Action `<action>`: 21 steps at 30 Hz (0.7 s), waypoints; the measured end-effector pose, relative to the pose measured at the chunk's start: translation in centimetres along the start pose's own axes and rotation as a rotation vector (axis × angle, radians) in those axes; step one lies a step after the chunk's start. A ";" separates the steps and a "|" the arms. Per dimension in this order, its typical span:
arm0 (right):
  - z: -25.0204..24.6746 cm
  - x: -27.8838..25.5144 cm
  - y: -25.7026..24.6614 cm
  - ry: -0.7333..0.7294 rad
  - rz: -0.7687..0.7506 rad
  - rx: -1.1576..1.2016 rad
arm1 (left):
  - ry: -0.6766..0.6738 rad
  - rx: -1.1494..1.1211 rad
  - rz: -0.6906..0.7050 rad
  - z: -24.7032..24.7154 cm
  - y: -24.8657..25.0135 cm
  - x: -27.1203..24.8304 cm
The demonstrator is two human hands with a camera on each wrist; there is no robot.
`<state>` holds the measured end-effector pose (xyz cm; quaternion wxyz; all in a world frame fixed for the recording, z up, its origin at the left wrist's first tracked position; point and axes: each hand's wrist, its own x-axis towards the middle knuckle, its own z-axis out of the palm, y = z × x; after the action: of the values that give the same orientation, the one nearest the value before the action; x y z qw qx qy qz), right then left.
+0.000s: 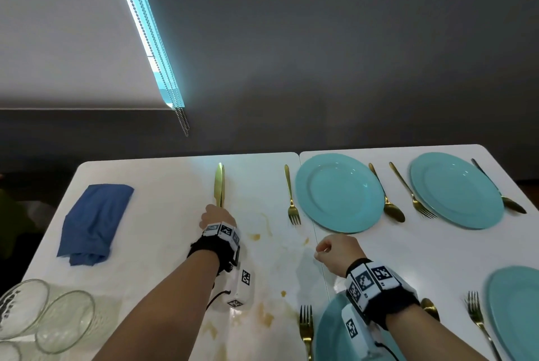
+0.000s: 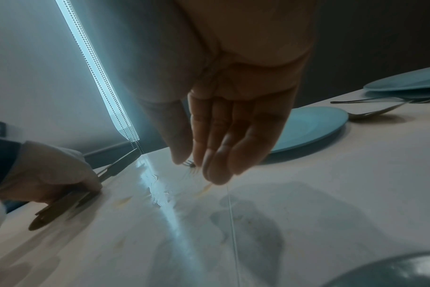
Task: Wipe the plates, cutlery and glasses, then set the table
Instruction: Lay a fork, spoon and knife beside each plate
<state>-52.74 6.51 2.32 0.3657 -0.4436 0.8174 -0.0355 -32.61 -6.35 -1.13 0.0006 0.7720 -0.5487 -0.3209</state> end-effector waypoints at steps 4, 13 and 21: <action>-0.4 -0.3 -0.2 -0.001 -0.003 0.015 | -0.039 -0.220 -0.021 -0.1 0.6 -0.4; -2.0 -1.9 -3.0 0.077 -0.077 0.197 | -0.248 -0.639 0.250 0.8 3.4 -6.2; -3.2 -4.7 -0.8 0.145 -0.011 0.468 | -0.449 -0.653 0.387 4.2 5.5 -13.3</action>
<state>-52.63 8.69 7.58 0.3986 -0.3478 0.8086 -0.2576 -41.88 4.18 4.02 0.1852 0.5253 -0.5396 -0.6313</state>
